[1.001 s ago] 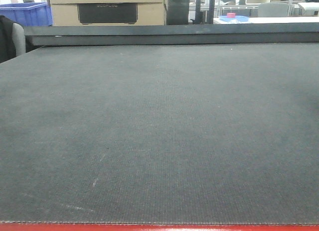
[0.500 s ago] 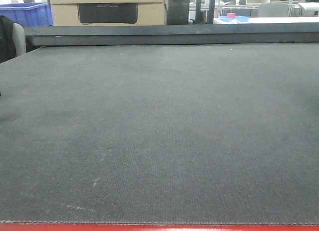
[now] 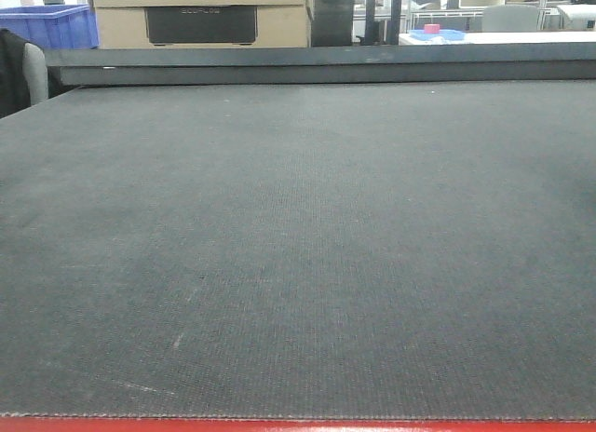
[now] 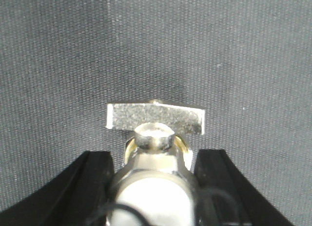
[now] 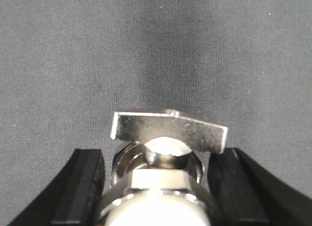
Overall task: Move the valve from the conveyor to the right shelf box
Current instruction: 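Close the left gripper around the other silver valve, then lift both held valves up off the conveyor belt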
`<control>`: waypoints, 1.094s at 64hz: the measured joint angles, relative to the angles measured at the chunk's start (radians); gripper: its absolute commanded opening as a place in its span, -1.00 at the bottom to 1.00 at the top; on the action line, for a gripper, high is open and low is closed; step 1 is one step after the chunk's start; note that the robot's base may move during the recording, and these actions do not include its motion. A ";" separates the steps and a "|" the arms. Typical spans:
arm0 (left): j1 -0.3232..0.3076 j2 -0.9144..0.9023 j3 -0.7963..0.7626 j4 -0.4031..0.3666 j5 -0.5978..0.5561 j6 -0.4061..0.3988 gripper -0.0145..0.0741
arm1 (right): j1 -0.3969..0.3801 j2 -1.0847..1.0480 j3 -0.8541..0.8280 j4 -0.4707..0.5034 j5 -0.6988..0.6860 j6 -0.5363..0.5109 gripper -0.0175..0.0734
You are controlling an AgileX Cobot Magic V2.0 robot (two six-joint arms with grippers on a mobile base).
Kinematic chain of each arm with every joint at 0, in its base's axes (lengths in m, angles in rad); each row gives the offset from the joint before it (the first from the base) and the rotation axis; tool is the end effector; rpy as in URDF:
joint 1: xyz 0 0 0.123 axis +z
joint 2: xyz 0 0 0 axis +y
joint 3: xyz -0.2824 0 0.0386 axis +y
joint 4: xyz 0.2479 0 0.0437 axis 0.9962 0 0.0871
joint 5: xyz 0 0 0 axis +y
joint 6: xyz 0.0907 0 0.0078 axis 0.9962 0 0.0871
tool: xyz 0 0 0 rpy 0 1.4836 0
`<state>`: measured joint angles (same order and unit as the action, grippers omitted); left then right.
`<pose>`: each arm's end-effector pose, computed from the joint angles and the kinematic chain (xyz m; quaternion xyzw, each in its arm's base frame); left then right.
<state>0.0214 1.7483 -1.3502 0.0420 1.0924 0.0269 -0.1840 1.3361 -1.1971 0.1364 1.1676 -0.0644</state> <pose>0.3482 0.0108 0.2486 0.0108 0.9962 0.0214 0.0831 0.2525 -0.0354 0.3308 0.0740 0.9796 0.0443 0.1813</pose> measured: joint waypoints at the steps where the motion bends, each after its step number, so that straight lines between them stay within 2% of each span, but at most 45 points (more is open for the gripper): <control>1: 0.000 0.000 0.000 0.000 0.000 0.002 -0.92 | 0.000 0.000 0.000 0.000 0.000 0.000 -0.97; 15: 0.000 -0.079 0.027 -0.027 -0.017 0.036 -0.92 | 0.000 -0.068 -0.003 0.006 -0.018 0.000 -0.97; 24: 0.000 -0.236 0.105 -0.083 -0.156 0.042 -0.92 | 0.000 -0.130 0.010 0.007 -0.049 -0.019 -0.97; 34: 0.000 -0.423 0.244 -0.135 -0.321 0.046 -0.92 | 0.000 -0.211 0.104 0.010 -0.137 -0.064 -0.97; 56: 0.000 -0.772 0.581 -0.139 -0.615 0.048 -0.92 | 0.000 -0.436 0.353 0.010 -0.456 -0.100 -0.97; 70: 0.000 -0.986 0.751 -0.141 -0.709 0.049 -0.92 | 0.000 -0.540 0.443 0.010 -0.502 -0.100 -0.97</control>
<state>0.0214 0.7623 -0.5991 -0.0994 0.3839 0.0755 -0.1840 0.7964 -0.7540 0.1460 0.6656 -0.1643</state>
